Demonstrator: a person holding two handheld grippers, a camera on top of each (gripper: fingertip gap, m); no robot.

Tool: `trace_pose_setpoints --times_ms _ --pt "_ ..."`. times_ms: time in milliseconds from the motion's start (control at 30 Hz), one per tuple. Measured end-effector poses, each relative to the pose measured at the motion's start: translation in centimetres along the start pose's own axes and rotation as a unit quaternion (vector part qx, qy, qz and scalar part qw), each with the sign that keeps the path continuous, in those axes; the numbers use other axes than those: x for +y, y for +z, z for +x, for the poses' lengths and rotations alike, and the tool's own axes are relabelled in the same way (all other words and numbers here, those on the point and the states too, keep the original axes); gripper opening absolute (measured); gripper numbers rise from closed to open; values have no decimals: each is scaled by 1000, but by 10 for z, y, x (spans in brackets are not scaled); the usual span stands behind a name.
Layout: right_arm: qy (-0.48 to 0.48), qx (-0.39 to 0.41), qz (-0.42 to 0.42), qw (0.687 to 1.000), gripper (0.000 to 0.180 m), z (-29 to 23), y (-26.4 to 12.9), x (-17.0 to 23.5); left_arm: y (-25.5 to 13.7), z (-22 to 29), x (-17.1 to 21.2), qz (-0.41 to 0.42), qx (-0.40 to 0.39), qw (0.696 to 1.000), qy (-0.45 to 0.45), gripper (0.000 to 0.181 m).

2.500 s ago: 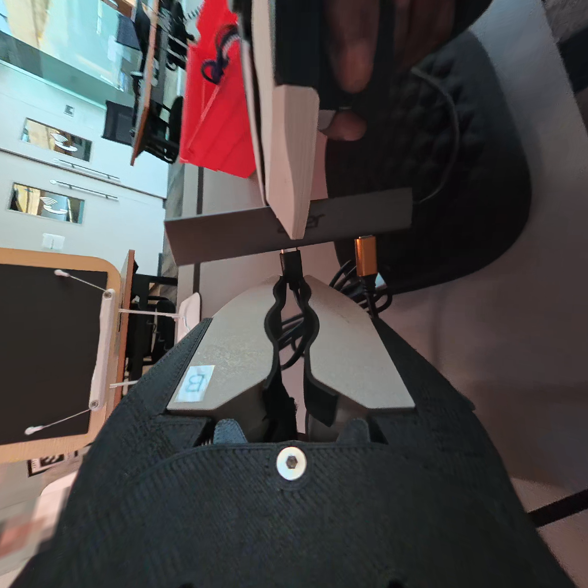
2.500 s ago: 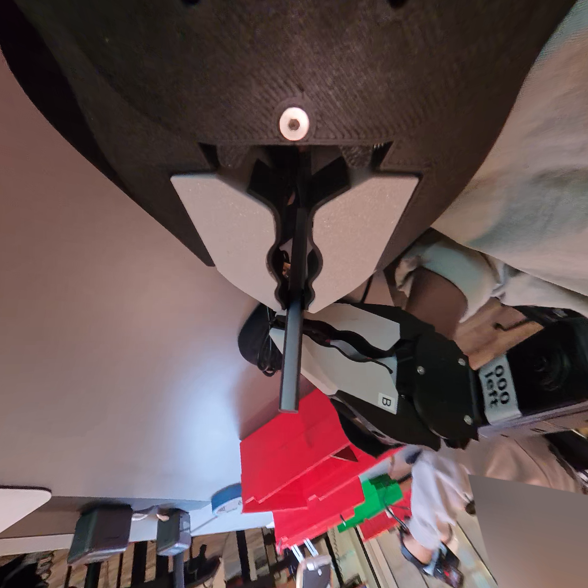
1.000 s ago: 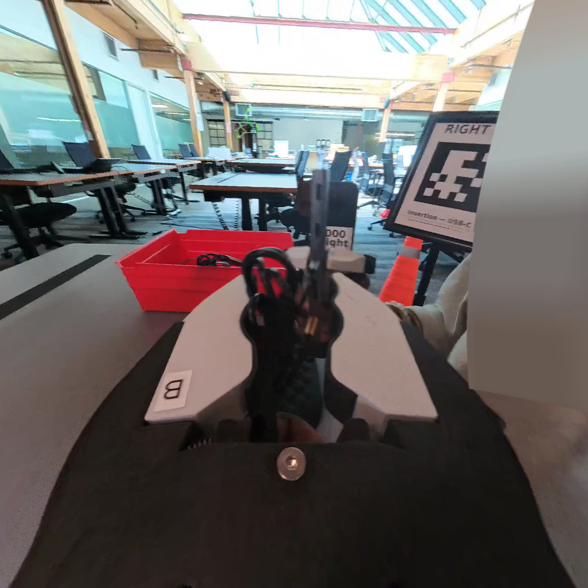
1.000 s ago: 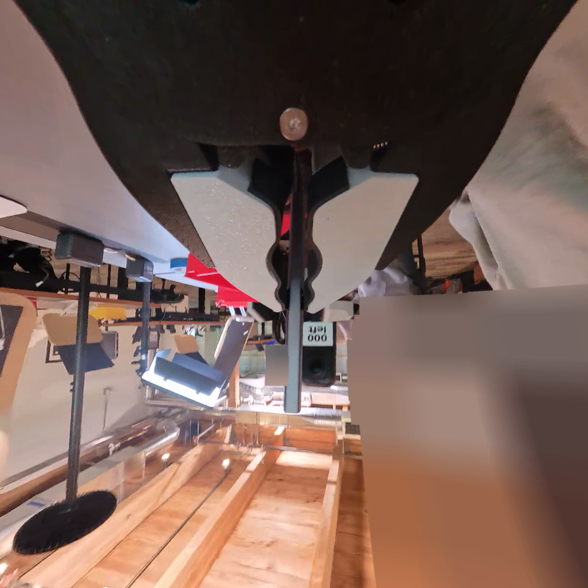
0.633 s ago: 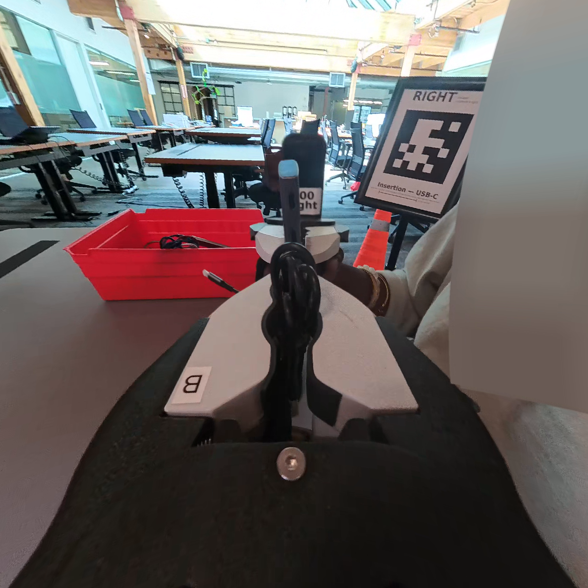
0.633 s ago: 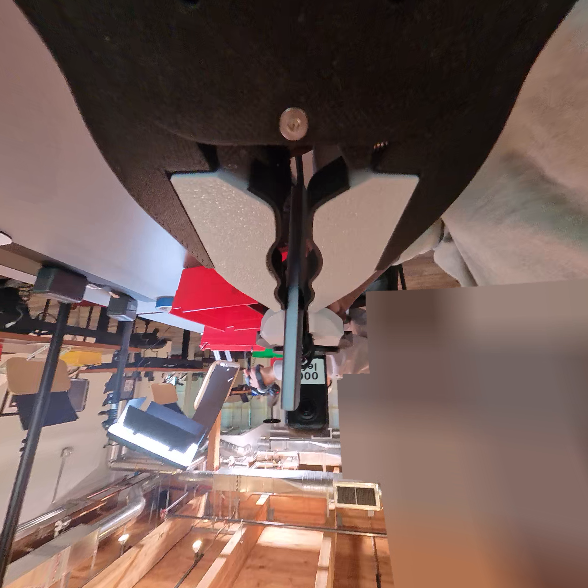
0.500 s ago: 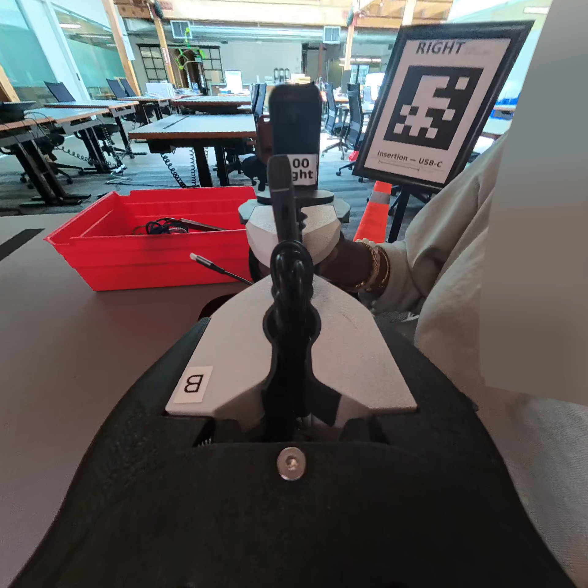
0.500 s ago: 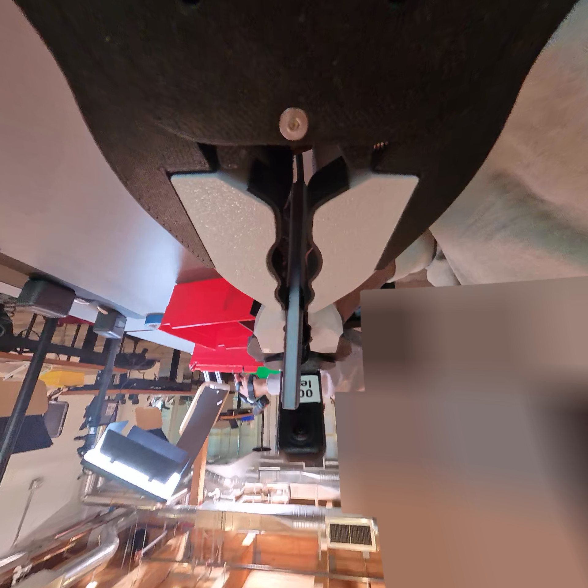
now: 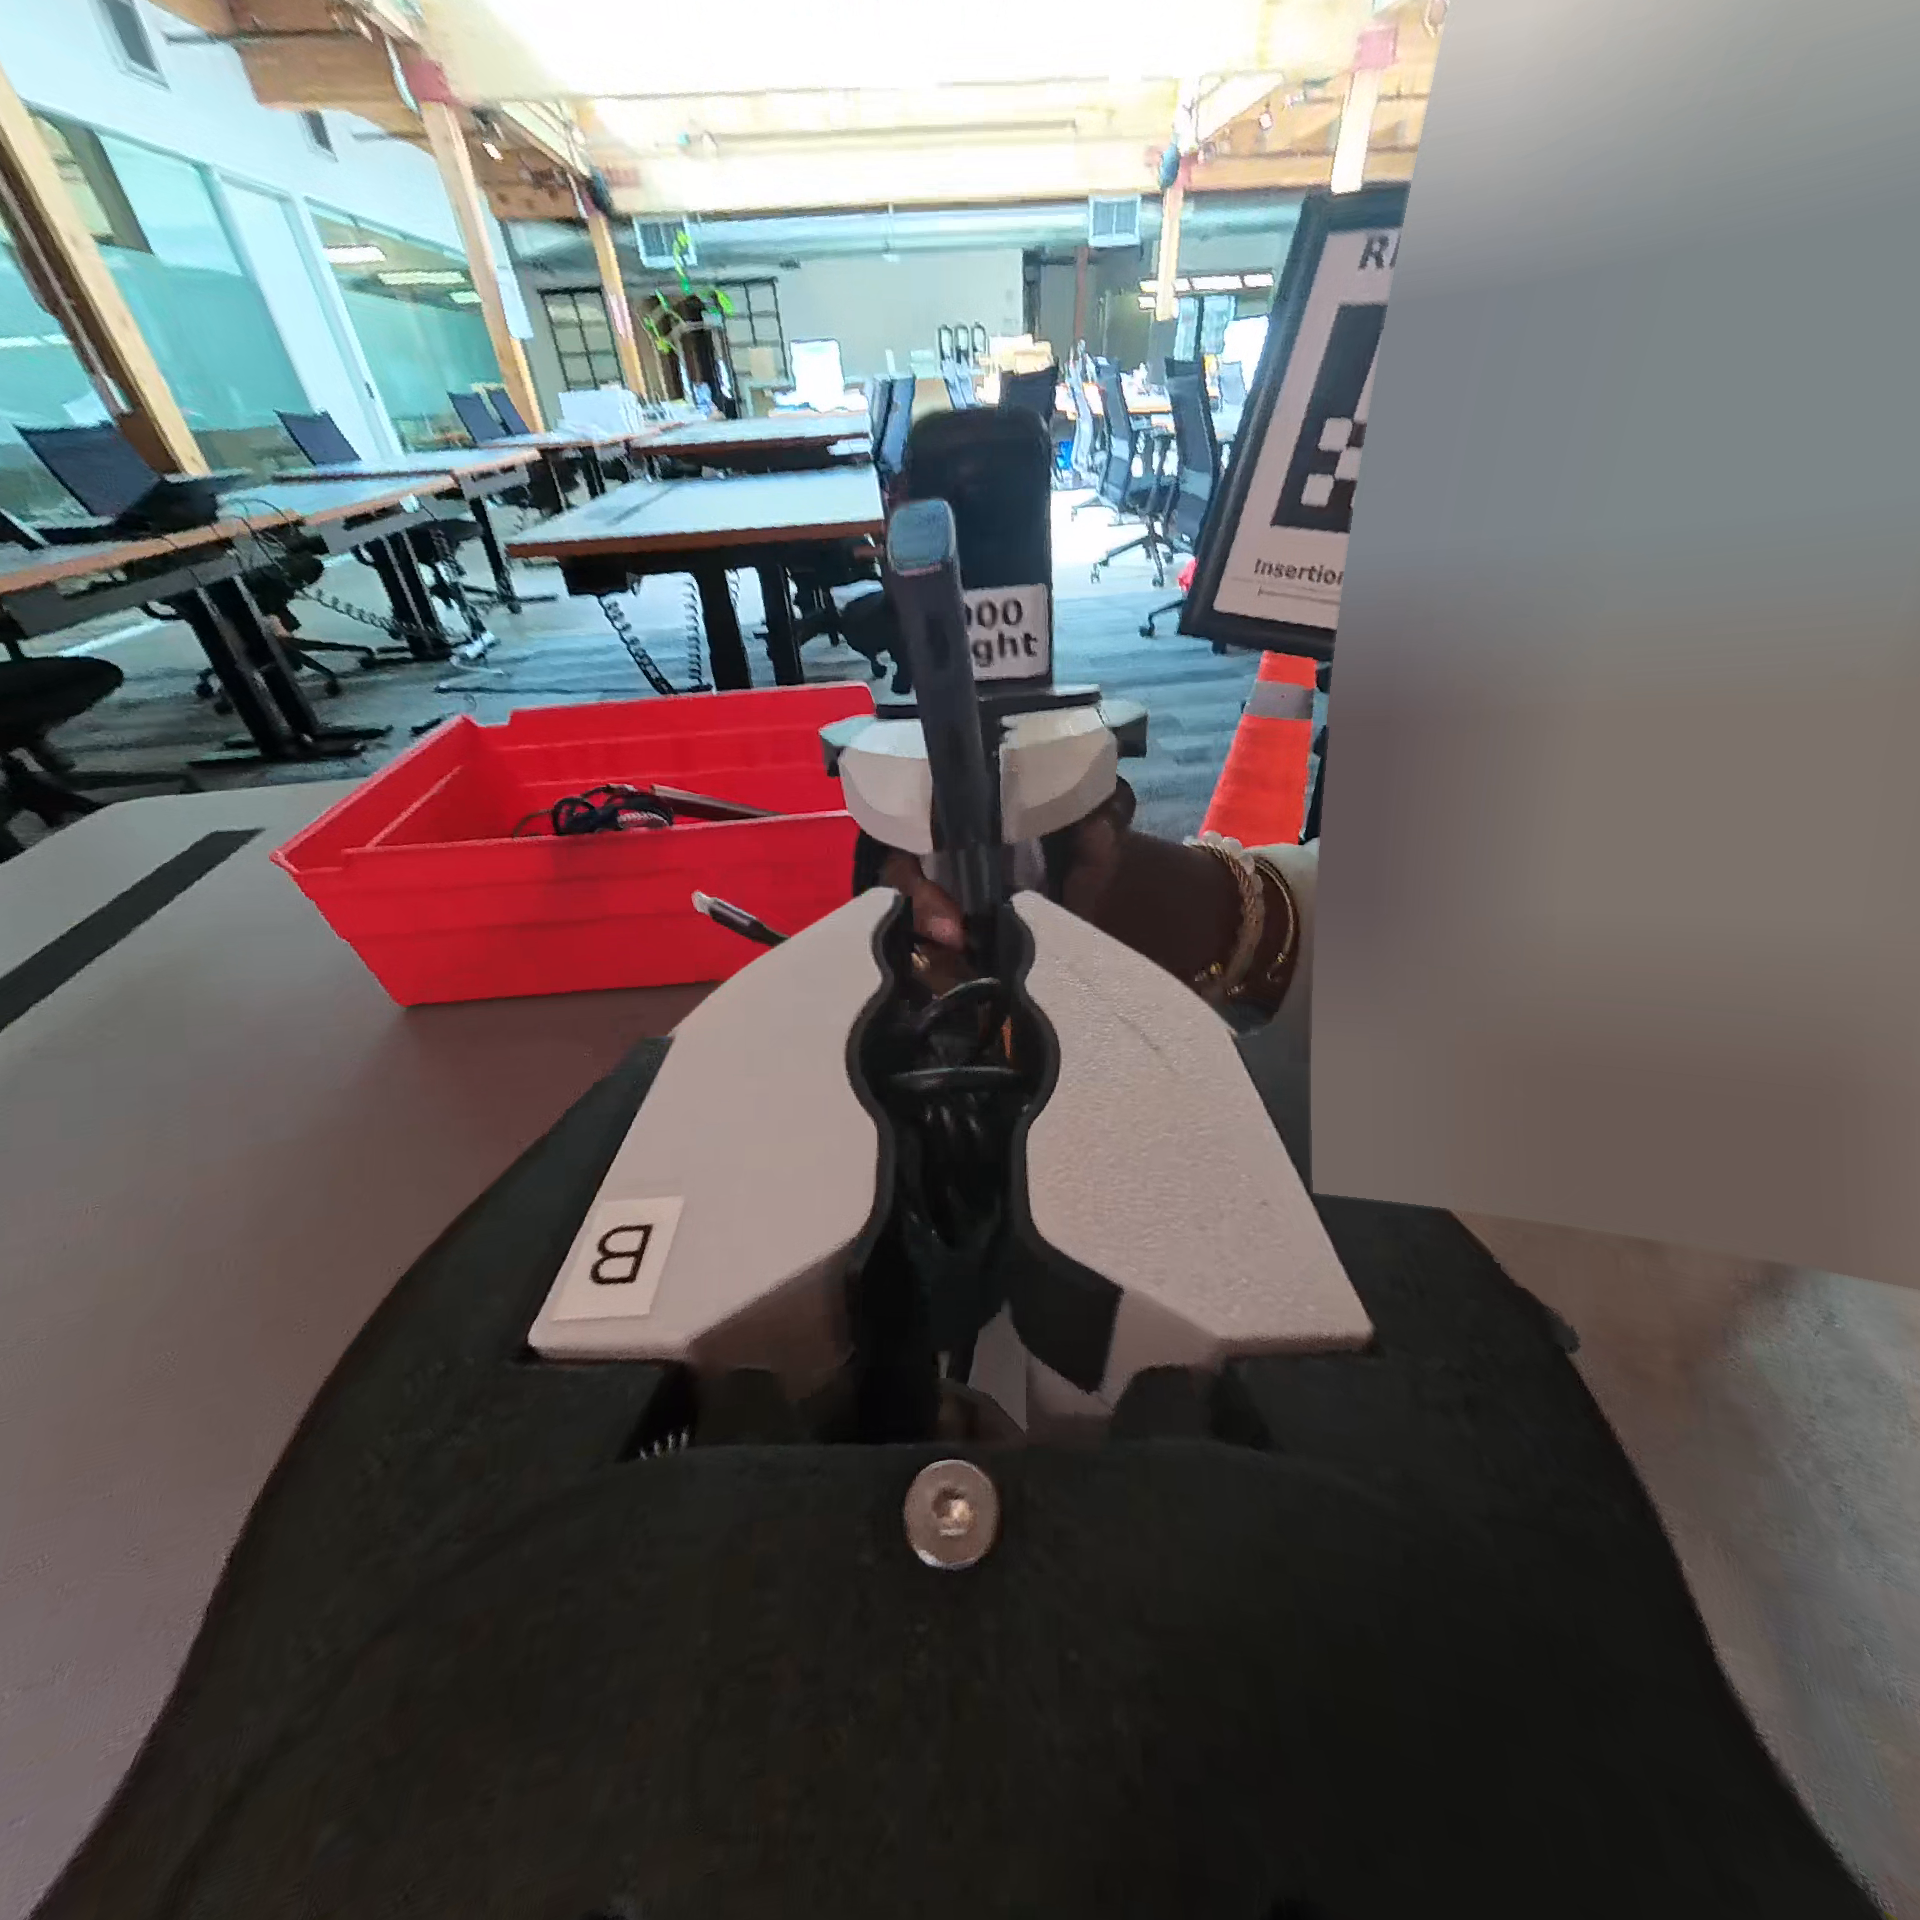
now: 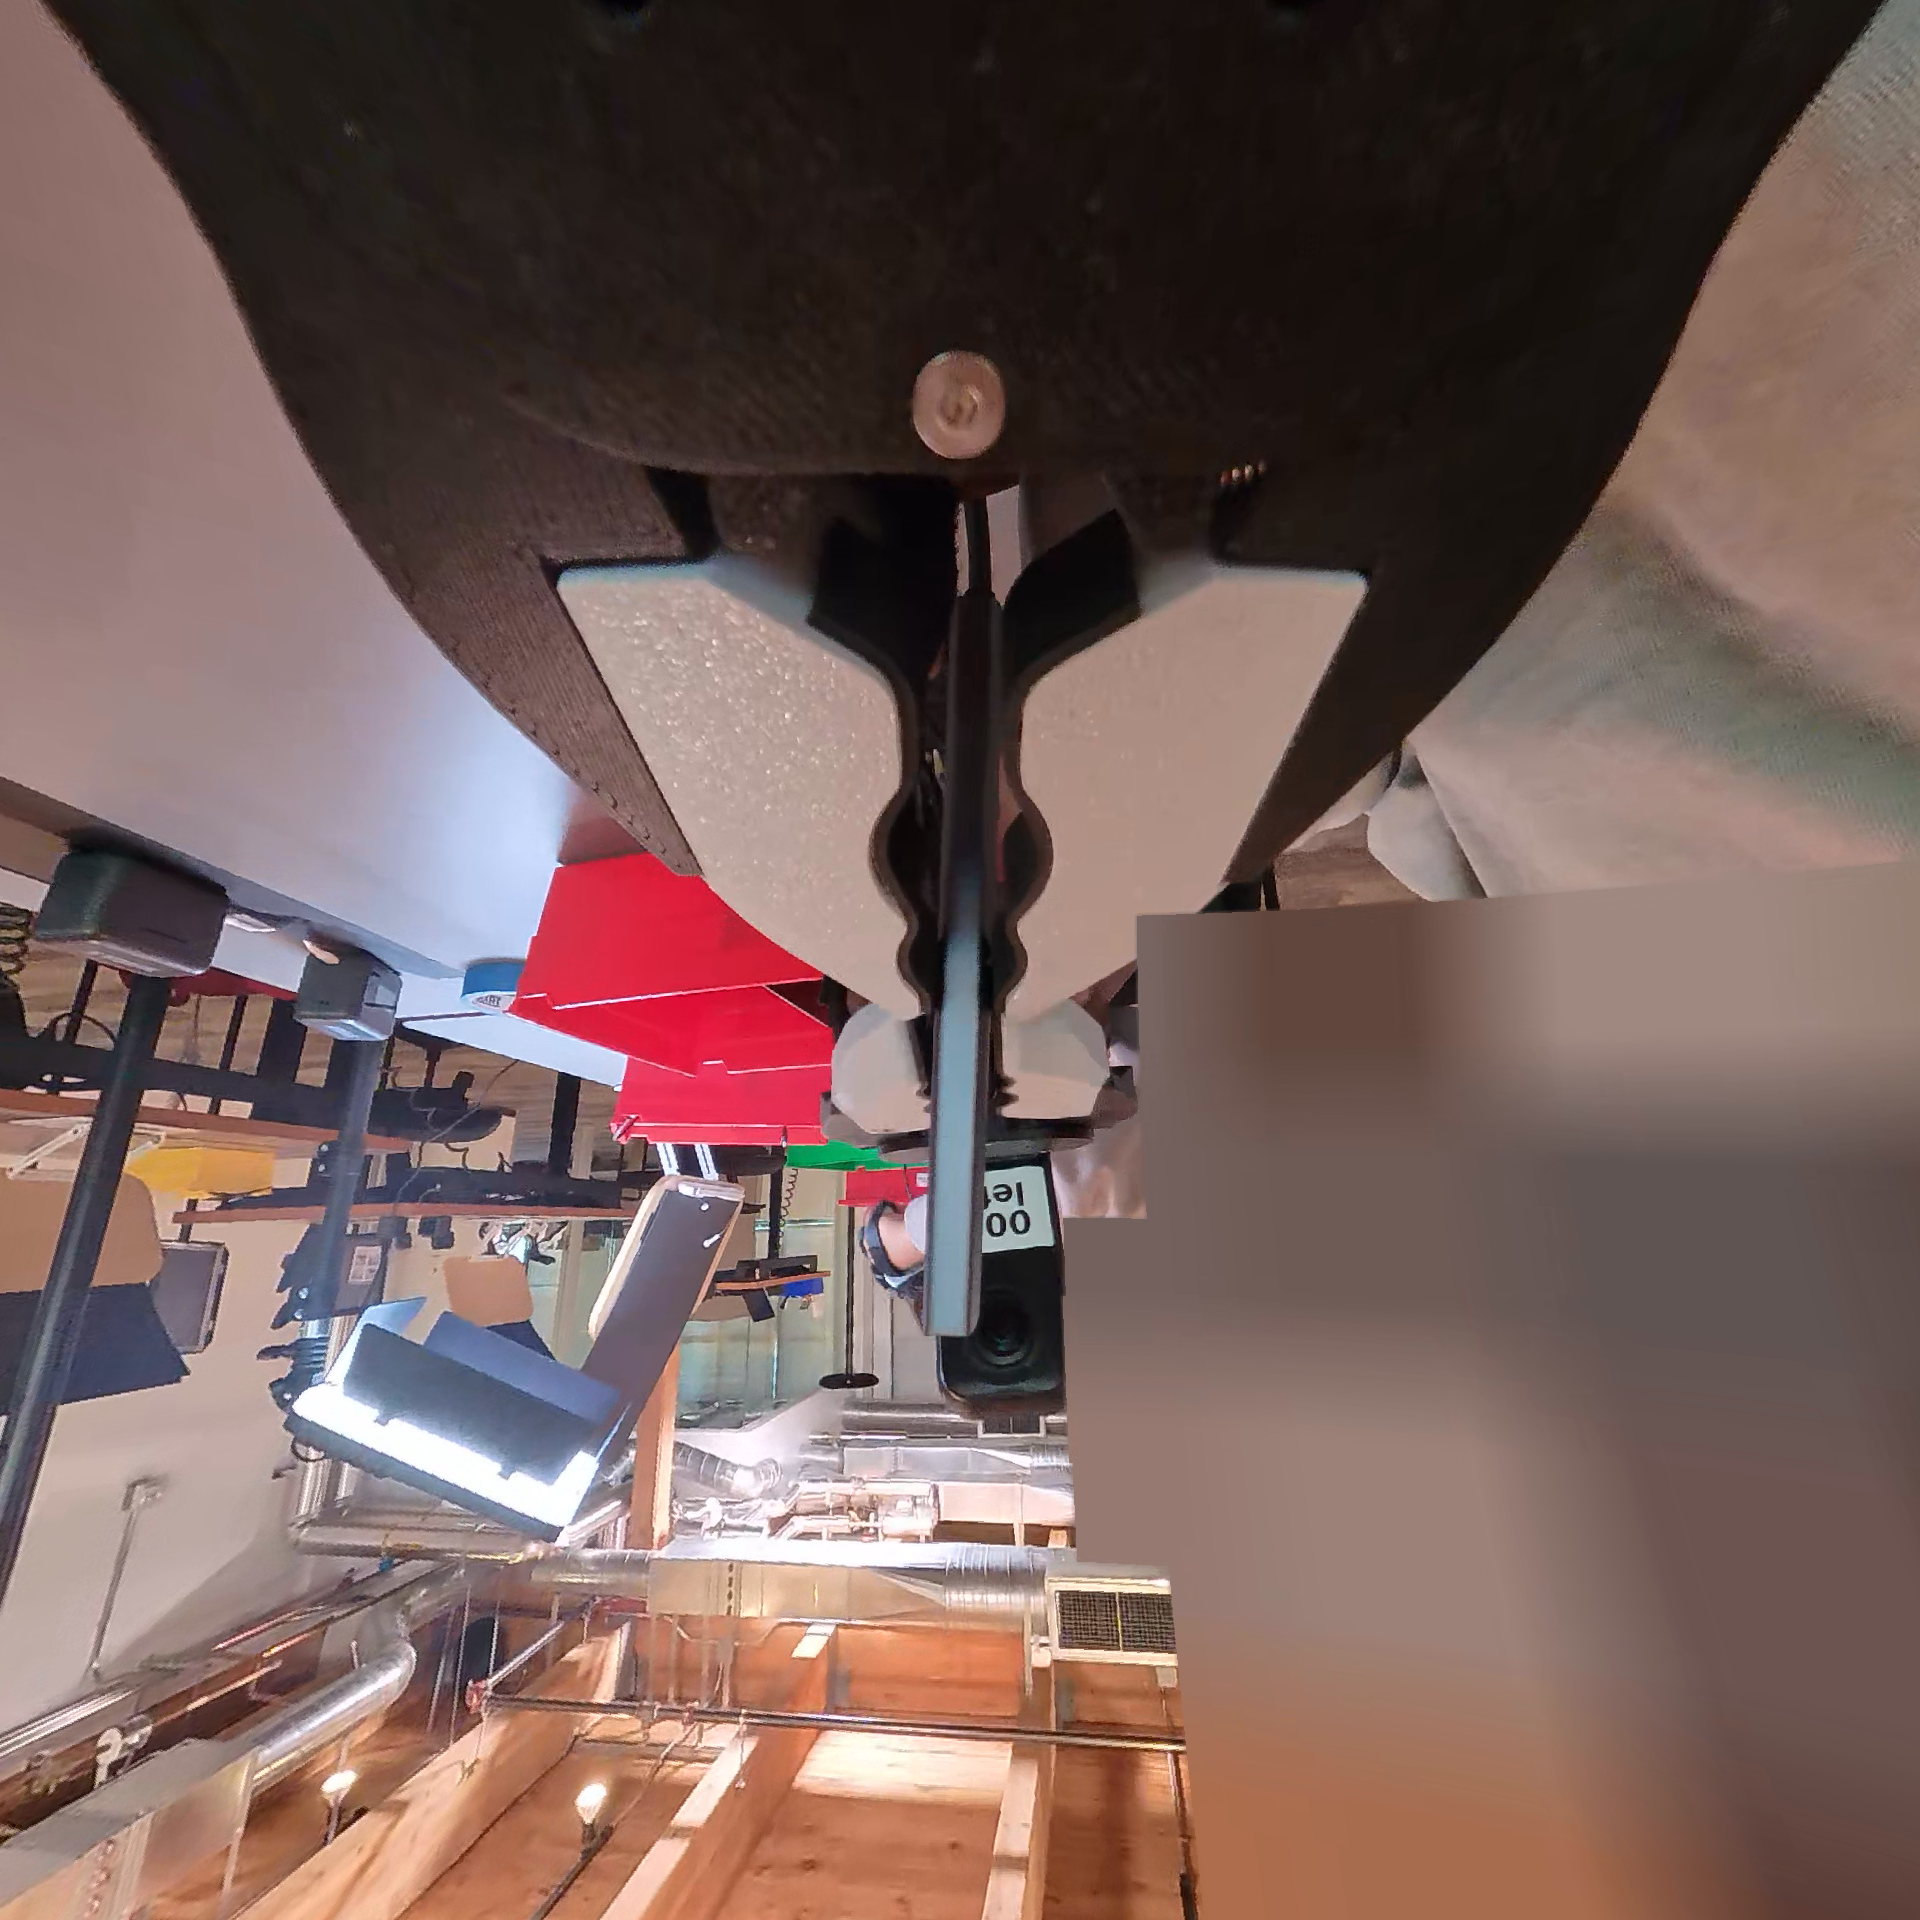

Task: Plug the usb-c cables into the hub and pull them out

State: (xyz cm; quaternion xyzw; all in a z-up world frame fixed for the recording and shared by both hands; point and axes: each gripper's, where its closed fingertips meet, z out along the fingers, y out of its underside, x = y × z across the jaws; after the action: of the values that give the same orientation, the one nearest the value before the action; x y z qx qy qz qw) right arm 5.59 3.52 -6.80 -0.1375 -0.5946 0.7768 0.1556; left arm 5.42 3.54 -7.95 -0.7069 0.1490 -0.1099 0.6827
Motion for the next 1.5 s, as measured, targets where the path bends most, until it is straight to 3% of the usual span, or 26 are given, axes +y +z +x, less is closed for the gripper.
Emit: trace_pose_setpoints --times_ms 33,233,367,633,767,867,967,1067,1133,1200,1300,1400,1500 --pt "1 -3 -4 1000 8 -1 1 1 0 2 3 -10 6 1000 3 15" --pt "-23 4 -38 999 9 -2 3 4 3 5 7 -40 4 999 11 6" --pt "-56 21 -116 991 9 -1 1 15 3 4 16 -67 9 998 1 5" --pt "-12 8 -251 968 9 6 -6 56 6 0 44 -155 2 988 7 4" --pt "31 -35 -217 975 9 -3 -3 54 3 8 42 -148 24 989 -2 6" --pt "28 -20 -244 969 9 0 -1 64 -3 7 53 -174 25 984 -9 6" --pt "35 -15 -243 969 9 2 1 65 -11 -1 46 -145 3 989 4 13" --pt "8 54 -228 972 9 25 -6 58 -30 -26 4 -42 -115 990 67 44" --pt "-49 153 -215 963 9 53 -16 47 -55 -38 -39 49 -230 961 144 48" --pt "-104 244 -166 950 9 72 -24 24 -62 -27 -60 84 -260 944 186 43" --pt "-147 307 -27 940 9 75 -27 -16 -39 -14 -66 127 -189 970 80 34" --pt "-122 289 107 944 9 63 -22 -42 -14 -26 -73 241 -135 958 -73 26" --pt "-109 254 159 948 9 50 -14 -47 3 -39 -62 252 -139 949 -130 19"
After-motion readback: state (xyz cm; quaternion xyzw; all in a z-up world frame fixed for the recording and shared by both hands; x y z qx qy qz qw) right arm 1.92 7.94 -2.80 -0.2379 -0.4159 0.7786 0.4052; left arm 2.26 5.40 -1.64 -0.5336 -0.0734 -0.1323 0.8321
